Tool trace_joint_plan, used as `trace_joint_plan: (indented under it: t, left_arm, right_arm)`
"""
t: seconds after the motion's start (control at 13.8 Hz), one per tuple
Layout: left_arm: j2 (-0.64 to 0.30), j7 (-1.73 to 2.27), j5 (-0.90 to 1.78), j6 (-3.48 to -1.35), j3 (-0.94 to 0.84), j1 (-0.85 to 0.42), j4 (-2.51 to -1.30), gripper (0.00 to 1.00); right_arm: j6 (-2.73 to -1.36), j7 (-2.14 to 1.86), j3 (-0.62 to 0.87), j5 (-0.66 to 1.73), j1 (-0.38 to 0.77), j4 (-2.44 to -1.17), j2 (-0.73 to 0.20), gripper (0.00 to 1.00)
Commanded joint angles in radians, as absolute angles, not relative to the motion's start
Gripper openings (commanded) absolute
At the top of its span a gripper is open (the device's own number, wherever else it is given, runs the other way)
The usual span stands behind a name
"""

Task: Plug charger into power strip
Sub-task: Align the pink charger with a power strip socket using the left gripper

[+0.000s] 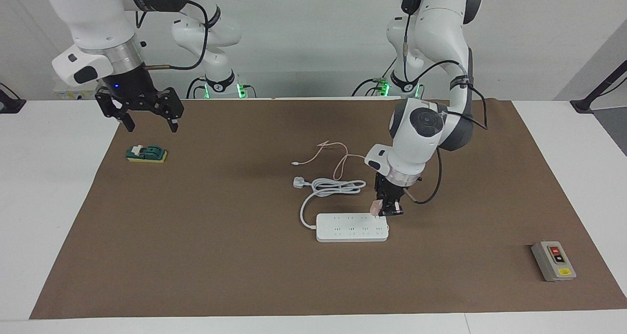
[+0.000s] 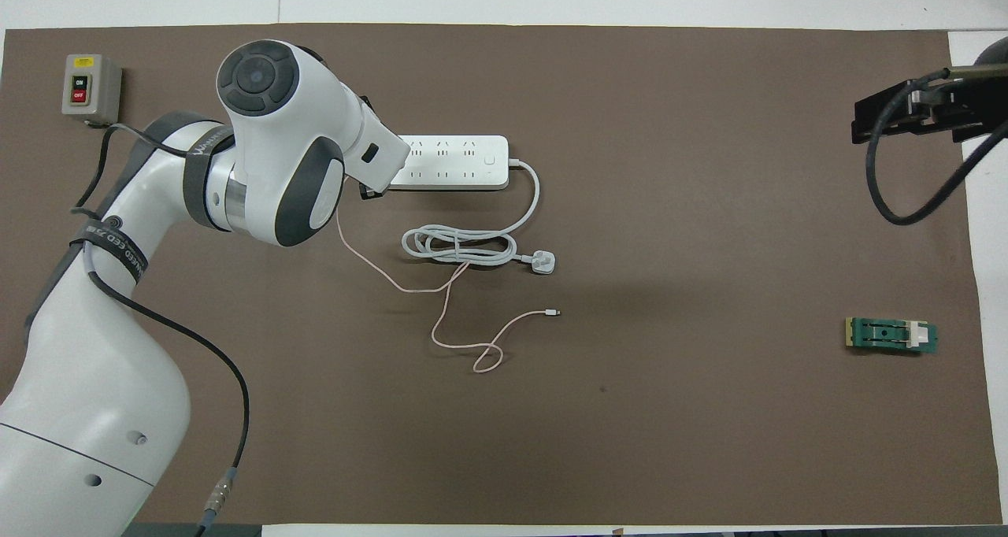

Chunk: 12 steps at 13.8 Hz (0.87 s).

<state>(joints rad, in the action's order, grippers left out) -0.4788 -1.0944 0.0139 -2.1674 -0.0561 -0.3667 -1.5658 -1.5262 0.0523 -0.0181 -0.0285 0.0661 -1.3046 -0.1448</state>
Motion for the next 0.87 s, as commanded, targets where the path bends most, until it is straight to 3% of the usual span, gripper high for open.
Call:
trace_joint_plan:
  t: [0.0, 0.51, 0.8]
  left_arm:
    - [-0.494, -1.080, -0.046, -2.157, -0.041, -0.374, -1.542, 0.00]
    - [-0.497, -1.057, -0.074, -2.230, -0.041, -0.370, -1.601, 0.00]
    - [-0.506, -1.051, -0.080, -2.258, -0.040, -0.374, -1.624, 0.00]
  right_arm:
    - [-1.537, 0.018, -0.009, -0.046, 0.054, -1.459, -0.029, 1.00]
    - [-1.551, 0.018, -0.008, -0.045, 0.054, -1.670, 0.093, 1.00]
    - [-1.545, 0.005, -0.008, -0.045, 0.041, -1.669, 0.089, 1.00]
